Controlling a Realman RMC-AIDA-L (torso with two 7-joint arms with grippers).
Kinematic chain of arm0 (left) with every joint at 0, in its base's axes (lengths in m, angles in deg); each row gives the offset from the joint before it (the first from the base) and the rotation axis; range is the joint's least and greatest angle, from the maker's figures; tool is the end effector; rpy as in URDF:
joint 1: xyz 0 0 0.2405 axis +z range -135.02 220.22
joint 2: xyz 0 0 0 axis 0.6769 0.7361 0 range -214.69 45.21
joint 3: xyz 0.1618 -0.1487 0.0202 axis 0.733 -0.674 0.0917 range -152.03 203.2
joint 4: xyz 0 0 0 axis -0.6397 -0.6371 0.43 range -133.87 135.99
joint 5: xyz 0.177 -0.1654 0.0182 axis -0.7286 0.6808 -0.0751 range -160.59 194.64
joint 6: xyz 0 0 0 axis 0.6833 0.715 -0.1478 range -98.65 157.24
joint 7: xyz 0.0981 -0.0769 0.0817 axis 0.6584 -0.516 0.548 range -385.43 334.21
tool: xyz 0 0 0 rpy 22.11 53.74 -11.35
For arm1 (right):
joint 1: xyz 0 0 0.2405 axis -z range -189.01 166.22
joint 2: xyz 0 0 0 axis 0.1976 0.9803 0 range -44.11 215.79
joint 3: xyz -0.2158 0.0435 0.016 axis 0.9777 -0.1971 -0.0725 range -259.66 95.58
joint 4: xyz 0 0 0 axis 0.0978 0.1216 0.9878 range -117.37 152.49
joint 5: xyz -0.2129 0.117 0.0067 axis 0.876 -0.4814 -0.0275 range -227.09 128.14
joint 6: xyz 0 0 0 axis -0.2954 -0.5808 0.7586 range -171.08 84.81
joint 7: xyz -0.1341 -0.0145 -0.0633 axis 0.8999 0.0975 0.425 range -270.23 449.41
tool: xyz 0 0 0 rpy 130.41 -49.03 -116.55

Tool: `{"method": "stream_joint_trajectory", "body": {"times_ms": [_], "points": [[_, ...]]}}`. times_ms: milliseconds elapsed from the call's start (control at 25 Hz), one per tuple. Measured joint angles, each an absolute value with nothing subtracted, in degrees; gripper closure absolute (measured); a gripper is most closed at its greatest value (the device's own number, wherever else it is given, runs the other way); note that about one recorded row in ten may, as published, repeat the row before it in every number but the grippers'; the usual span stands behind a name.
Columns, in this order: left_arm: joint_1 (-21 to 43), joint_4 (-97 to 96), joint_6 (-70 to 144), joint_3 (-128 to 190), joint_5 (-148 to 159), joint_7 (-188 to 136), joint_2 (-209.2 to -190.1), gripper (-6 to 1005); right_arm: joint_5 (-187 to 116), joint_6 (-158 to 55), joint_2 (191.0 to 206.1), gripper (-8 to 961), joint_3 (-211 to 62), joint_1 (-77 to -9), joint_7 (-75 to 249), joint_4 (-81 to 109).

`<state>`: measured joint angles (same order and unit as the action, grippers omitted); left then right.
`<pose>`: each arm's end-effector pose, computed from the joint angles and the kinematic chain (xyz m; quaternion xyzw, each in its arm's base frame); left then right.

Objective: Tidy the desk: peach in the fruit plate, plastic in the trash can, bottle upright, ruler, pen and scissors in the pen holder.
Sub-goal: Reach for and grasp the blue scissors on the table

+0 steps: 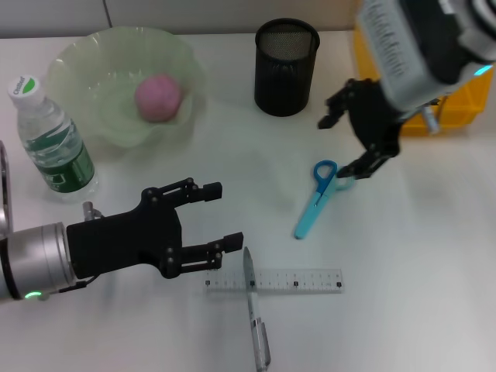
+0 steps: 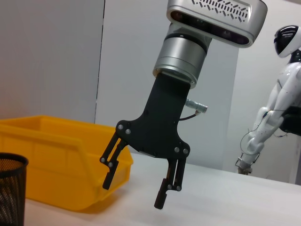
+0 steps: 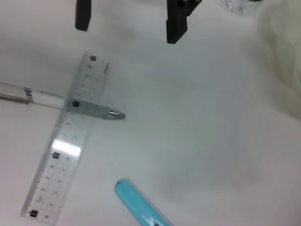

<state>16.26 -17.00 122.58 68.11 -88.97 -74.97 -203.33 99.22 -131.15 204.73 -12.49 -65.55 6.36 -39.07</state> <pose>-0.2713 0.2775 -0.0409 -0.9321 -0.1168 -0.3218 0.1181 0.1045 0.4105 -0.0049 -0.9588 -0.1947 -0.2048 0.0279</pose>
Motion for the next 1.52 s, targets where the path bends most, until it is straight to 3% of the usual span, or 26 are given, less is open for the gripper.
{"method": "stream_joint_trajectory", "body": {"times_ms": [800,1520], "points": [[17.13,-16.87,121.57,67.98,-89.02,-74.7,-203.39,199,100.58,-126.89,205.33,178,2.93,-71.9,14.36,-31.07],[17.26,-16.94,122.21,68.06,-88.96,-75.63,-203.3,199,100.37,-125.78,205.63,178,9.79,-72.74,21.27,-30.81]]}}
